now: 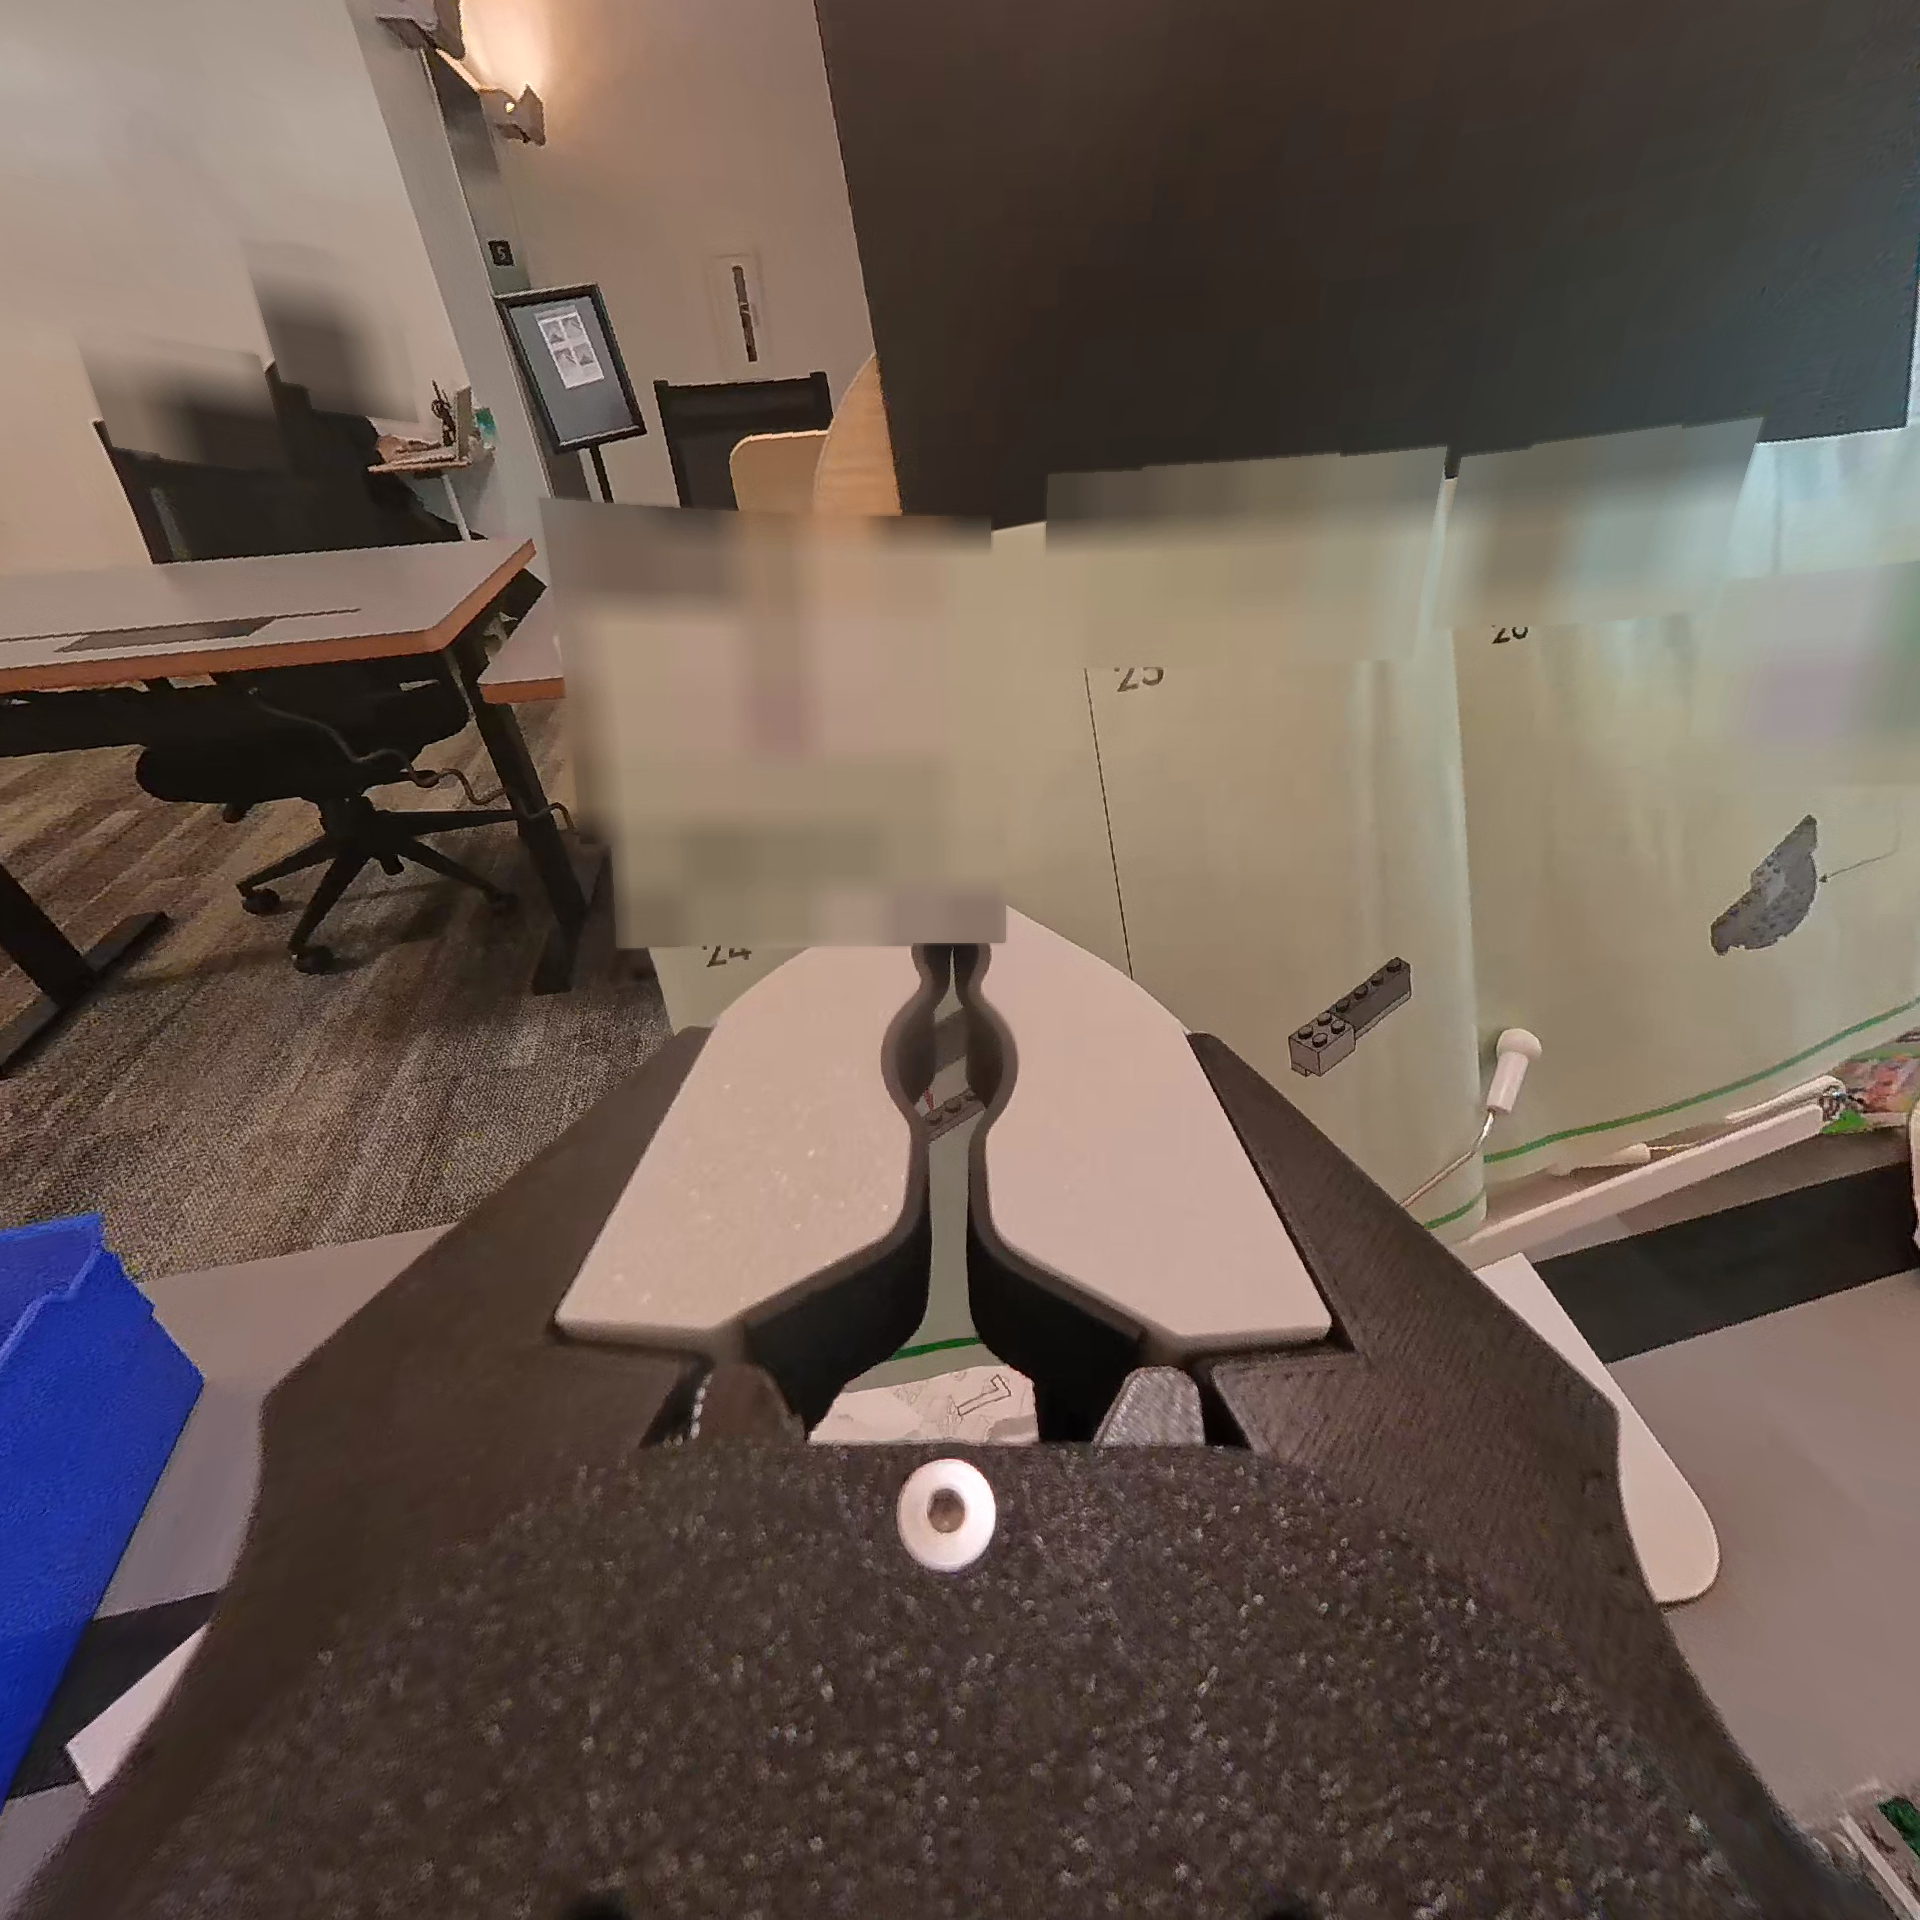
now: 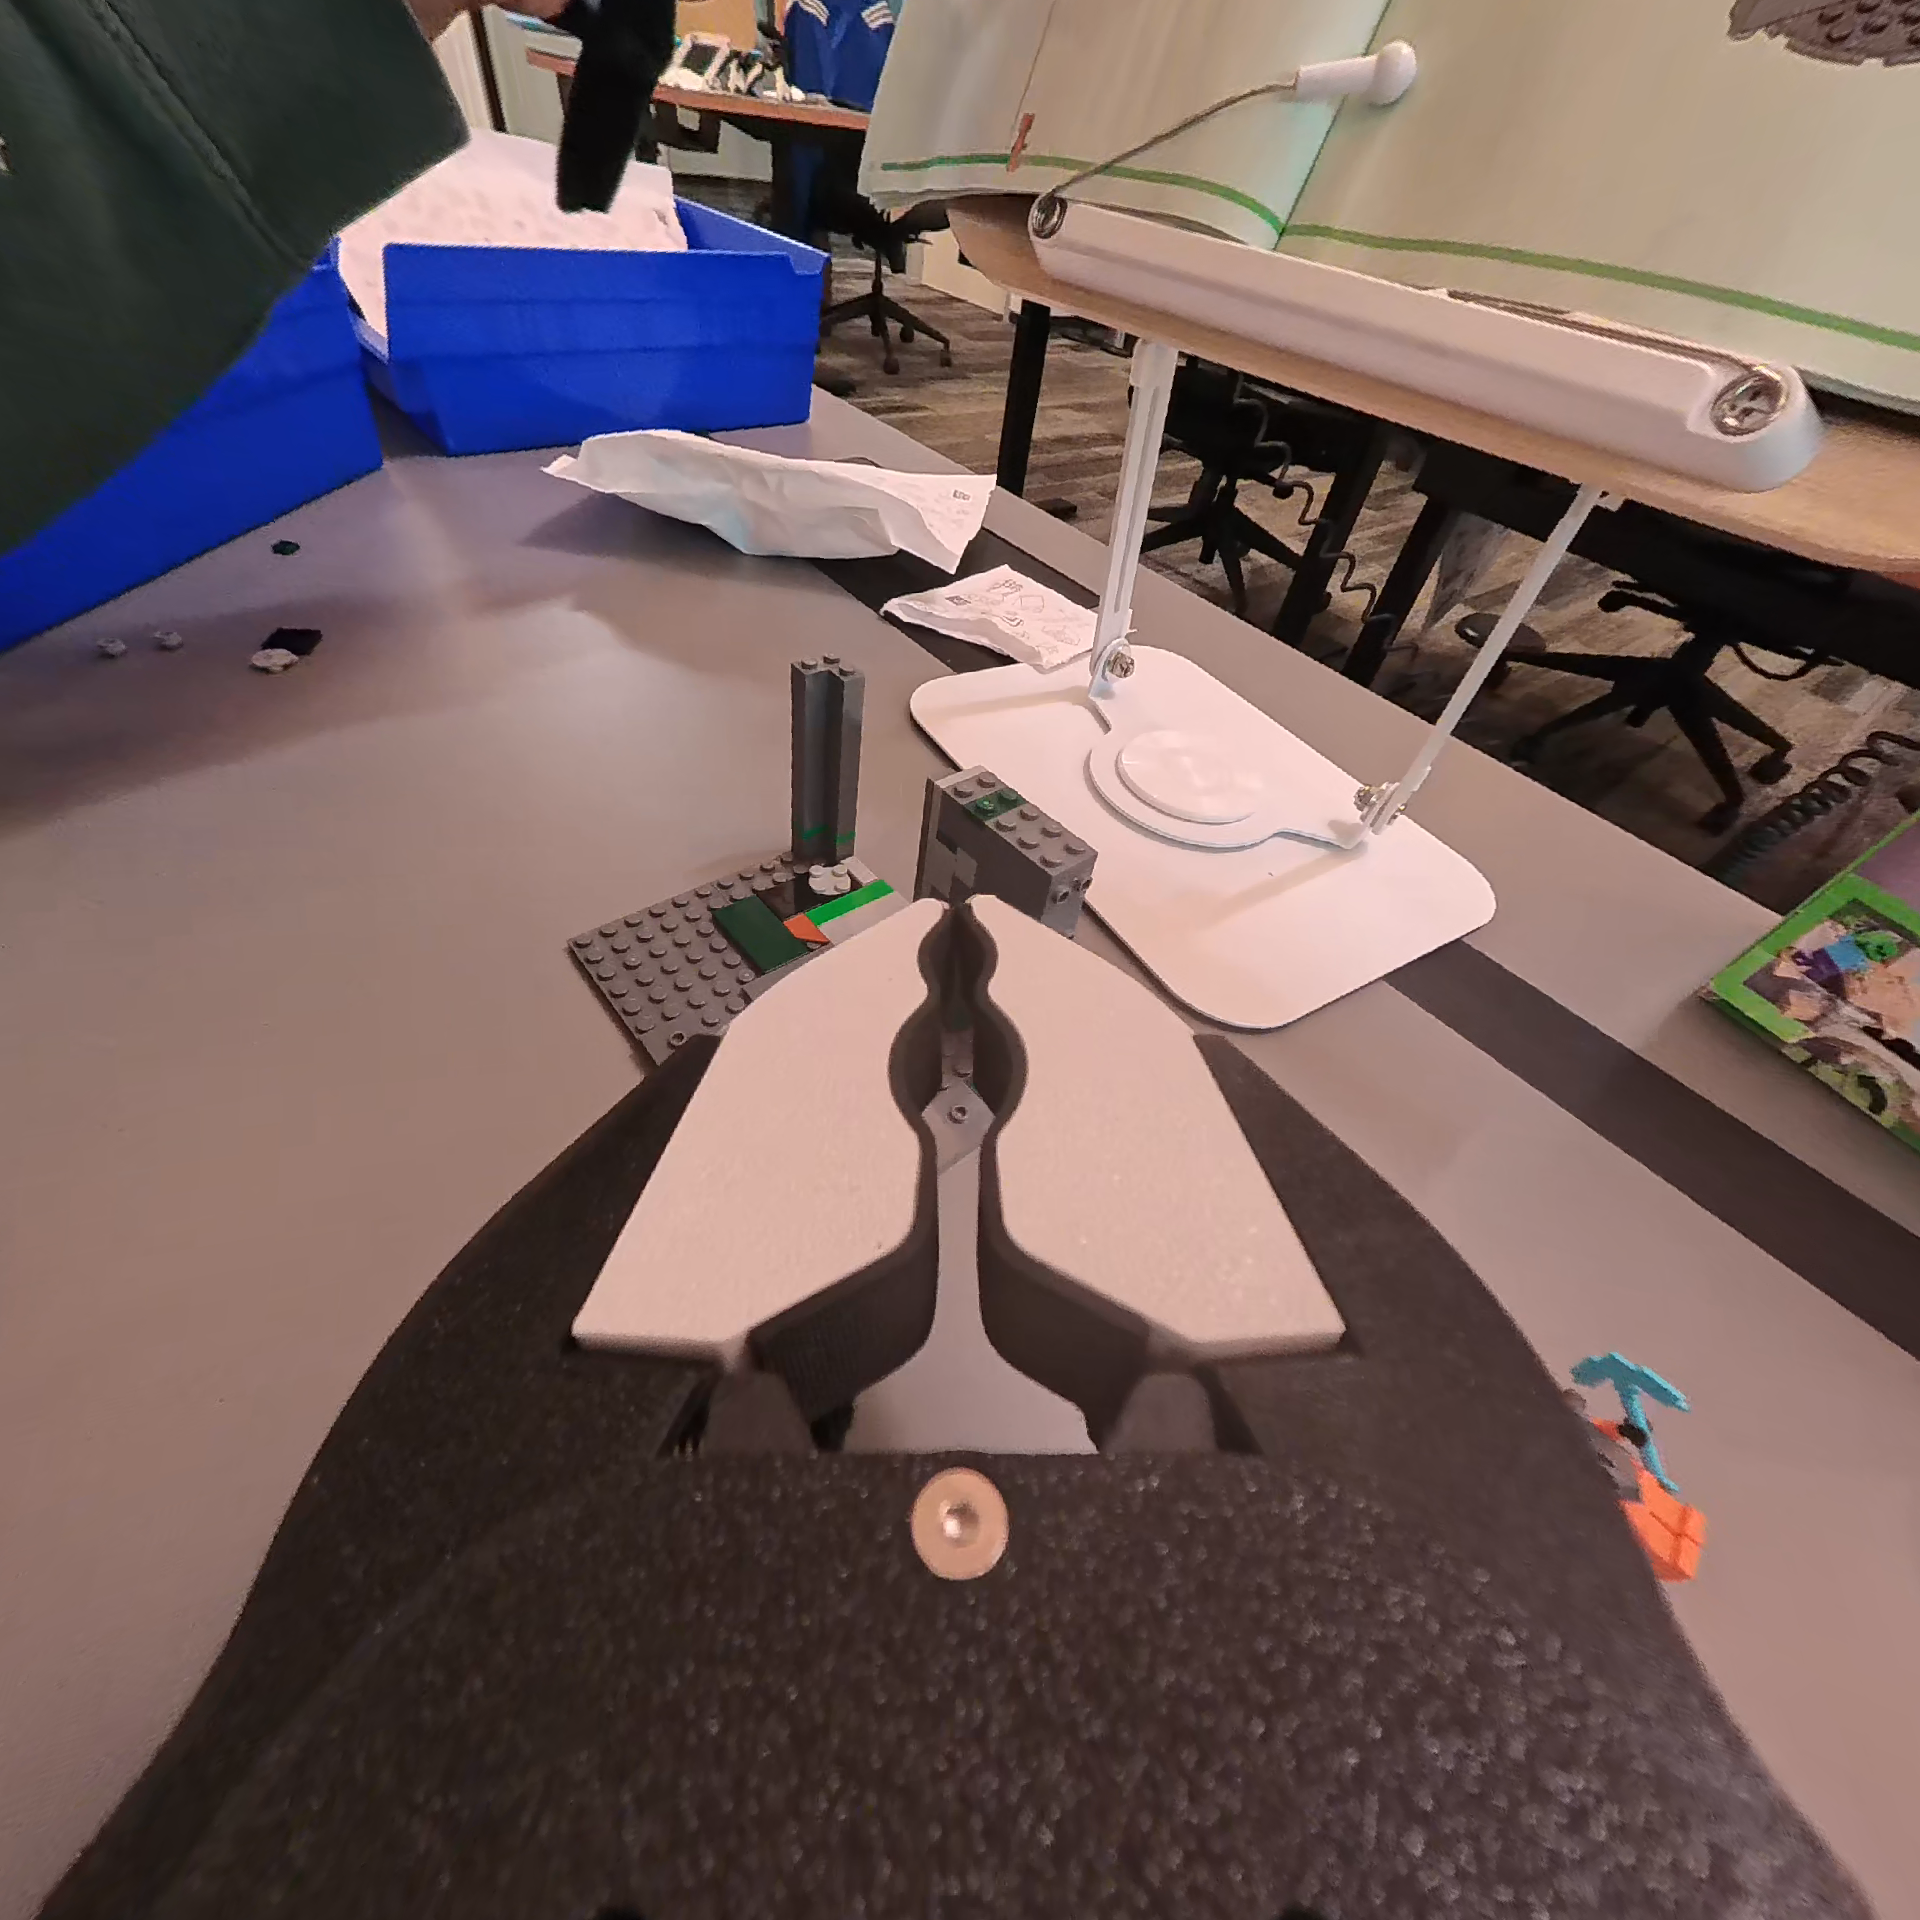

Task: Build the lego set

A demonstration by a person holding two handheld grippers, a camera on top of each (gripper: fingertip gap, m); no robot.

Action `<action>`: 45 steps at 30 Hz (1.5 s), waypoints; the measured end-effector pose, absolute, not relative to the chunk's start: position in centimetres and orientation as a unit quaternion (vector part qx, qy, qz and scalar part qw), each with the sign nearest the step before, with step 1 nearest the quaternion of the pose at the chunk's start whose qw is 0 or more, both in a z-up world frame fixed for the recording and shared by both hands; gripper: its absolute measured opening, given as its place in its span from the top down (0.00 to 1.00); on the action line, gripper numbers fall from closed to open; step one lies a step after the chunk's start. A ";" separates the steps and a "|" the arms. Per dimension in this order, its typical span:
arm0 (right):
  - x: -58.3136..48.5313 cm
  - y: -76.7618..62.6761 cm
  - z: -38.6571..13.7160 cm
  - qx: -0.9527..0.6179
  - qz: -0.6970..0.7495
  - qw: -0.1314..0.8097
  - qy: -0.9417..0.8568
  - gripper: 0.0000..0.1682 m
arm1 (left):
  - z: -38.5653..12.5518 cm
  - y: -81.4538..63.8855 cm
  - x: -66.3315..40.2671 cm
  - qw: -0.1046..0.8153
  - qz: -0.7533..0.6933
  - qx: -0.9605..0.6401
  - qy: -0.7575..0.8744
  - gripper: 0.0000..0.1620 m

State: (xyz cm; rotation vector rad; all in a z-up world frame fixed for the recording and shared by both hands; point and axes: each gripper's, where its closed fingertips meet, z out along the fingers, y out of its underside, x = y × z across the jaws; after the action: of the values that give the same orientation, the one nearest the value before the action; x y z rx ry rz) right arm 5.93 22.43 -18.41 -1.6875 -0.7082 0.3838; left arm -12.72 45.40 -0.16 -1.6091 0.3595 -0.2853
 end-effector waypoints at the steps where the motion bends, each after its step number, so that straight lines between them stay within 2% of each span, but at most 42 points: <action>1: 6.0 22.4 -18.4 -0.726 0.165 0.594 -0.304 1.00 | -0.1 45.4 -12.8 0.672 -0.124 -0.713 0.160 1.00; 18: 5.9 22.4 -18.4 -0.726 0.164 0.594 -0.305 1.00 | -0.1 44.1 -13.0 0.671 -0.119 -0.712 0.170 1.00; 31: 6.1 22.2 -18.2 -0.735 0.185 0.585 -0.288 1.00 | -6.7 26.1 -9.8 0.597 -0.195 -0.711 0.316 1.00; 38: 5.6 21.8 -18.0 -0.735 0.190 0.582 -0.291 0.99 | -7.0 17.8 -22.0 0.607 -0.099 -0.740 0.270 1.00; 39: 5.4 21.7 -17.8 -0.734 0.190 0.583 -0.292 0.98 | -7.2 17.4 -24.7 0.602 -0.076 -0.754 0.252 0.92; 42: 5.1 21.6 -17.7 -0.731 0.197 0.583 -0.295 0.96 | -8.7 16.7 -33.3 0.560 -0.015 -0.804 0.200 0.84; 45: 4.9 21.5 -17.9 -0.733 0.206 0.577 -0.296 0.93 | -10.6 16.2 -40.1 0.505 0.019 -0.846 0.171 0.81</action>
State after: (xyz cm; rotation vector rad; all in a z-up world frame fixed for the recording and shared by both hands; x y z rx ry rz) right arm 4.86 21.50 -17.93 -1.7146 -0.6919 0.4820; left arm -40.09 16.22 -10.64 -2.0419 0.4126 0.0462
